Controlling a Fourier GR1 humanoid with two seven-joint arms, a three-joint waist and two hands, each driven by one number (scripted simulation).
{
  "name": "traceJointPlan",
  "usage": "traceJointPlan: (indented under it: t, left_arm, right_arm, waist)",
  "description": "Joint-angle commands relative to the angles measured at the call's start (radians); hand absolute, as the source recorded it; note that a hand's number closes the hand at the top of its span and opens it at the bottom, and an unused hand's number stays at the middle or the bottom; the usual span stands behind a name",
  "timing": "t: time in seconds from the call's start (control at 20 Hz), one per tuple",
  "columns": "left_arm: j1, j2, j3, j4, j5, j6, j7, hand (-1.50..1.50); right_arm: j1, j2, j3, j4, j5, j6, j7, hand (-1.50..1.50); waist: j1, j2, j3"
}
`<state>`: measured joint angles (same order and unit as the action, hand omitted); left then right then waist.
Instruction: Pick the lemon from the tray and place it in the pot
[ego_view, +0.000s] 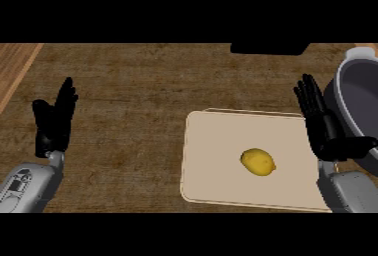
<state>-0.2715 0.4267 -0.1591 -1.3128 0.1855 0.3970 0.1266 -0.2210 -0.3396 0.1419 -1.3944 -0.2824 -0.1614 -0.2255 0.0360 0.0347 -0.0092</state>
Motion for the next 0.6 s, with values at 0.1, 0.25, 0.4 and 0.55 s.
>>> traceJointPlan:
  t: [0.1, 0.25, 0.4, 0.55]
  left_arm:
    - [-0.043, -0.026, -0.005, -0.052, 0.02, -0.034, -0.031, 0.0]
    - [-0.097, -0.055, -0.01, -0.103, 0.042, -0.061, -0.076, 0.0]
    - [-0.111, -0.085, -0.02, -0.12, 0.08, -0.083, -0.031, 0.0]
    - [-0.096, -0.065, -0.005, -0.142, 0.097, -0.105, -0.036, 0.0]
  right_arm:
    - [-0.168, 0.021, 0.123, 0.089, -0.082, 0.331, -0.015, 1.5]
    - [-0.232, 0.04, 0.214, 0.09, -0.121, 0.527, -0.028, 1.5]
    - [-0.276, -0.07, 0.248, 0.188, 0.048, 0.605, -0.232, -1.5]
    - [-0.301, -0.051, 0.235, 0.29, 0.006, 0.739, -0.378, -1.5]
  waist:
    - [0.058, -0.017, 0.014]
    - [0.147, 0.005, 0.017]
    - [0.104, 0.006, 0.017]
    - [0.105, 0.005, 0.018]
